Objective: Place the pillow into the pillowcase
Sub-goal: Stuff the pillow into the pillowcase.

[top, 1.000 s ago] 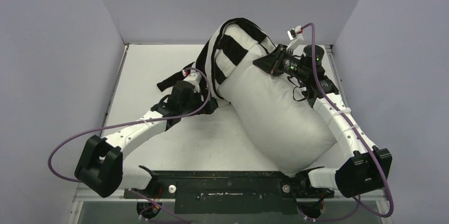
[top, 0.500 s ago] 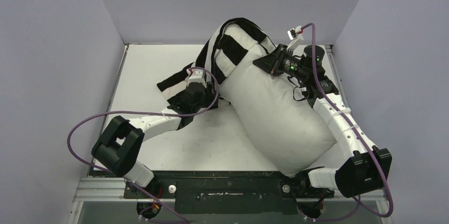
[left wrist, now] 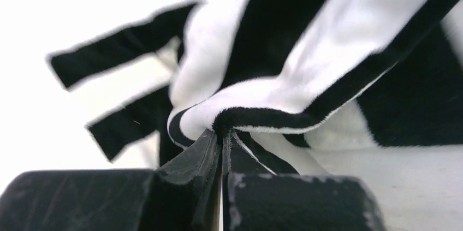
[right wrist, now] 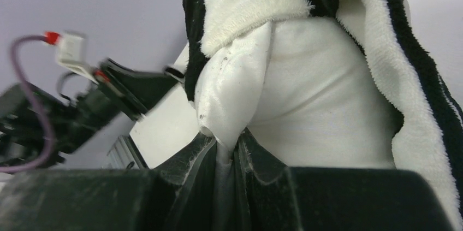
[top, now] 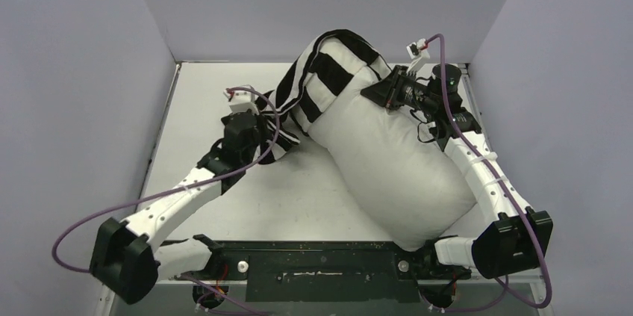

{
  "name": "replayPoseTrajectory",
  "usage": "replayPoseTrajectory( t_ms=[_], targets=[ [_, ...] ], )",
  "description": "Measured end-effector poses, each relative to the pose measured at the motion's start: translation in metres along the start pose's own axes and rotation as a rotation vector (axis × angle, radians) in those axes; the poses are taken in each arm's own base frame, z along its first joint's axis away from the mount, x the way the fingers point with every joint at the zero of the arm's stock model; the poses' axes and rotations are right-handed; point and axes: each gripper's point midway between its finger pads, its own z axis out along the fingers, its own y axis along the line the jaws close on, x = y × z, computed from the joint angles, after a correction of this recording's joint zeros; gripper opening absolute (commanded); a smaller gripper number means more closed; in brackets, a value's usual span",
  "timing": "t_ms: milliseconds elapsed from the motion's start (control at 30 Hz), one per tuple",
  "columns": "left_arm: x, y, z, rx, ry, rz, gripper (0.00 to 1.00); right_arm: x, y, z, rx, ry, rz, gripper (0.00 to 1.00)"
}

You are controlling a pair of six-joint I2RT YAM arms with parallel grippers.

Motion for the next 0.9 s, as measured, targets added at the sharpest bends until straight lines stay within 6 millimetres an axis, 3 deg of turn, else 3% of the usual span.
replayPoseTrajectory(
  t_ms=[167, 367, 467, 567, 633, 700, 800, 833, 900],
  targets=[
    [-0.097, 0.018, -0.055, -0.068, -0.209, 0.052, 0.00, 0.019, 0.004, -0.013, -0.013, 0.082, -0.037, 0.00],
    [-0.220, 0.033, -0.147, -0.139, -0.498, 0.055, 0.00, 0.024, 0.042, -0.050, -0.085, 0.097, -0.167, 0.00],
    [-0.263, 0.046, -0.187, -0.202, -0.620, 0.068, 0.00, 0.028, 0.057, -0.062, -0.133, 0.102, -0.221, 0.00],
    [-0.293, 0.055, -0.206, -0.273, -0.715, 0.089, 0.00, 0.035, 0.059, -0.059, -0.175, 0.137, -0.221, 0.00],
    [-0.304, 0.055, -0.198, -0.324, -0.732, 0.123, 0.00, 0.041, 0.053, -0.051, -0.187, 0.169, -0.199, 0.00],
    [-0.313, 0.054, -0.173, -0.373, -0.717, 0.165, 0.00, 0.046, 0.037, -0.036, -0.176, 0.210, -0.163, 0.00],
    [-0.324, 0.072, -0.103, -0.435, -0.647, 0.223, 0.00, 0.055, 0.004, -0.009, -0.128, 0.266, -0.102, 0.07],
    [-0.321, 0.083, -0.076, -0.451, -0.606, 0.237, 0.00, 0.060, -0.010, 0.001, -0.105, 0.288, -0.076, 0.12],
    [-0.297, 0.108, -0.018, -0.468, -0.490, 0.265, 0.00, 0.070, -0.041, 0.022, -0.056, 0.328, -0.032, 0.26]
  ],
)
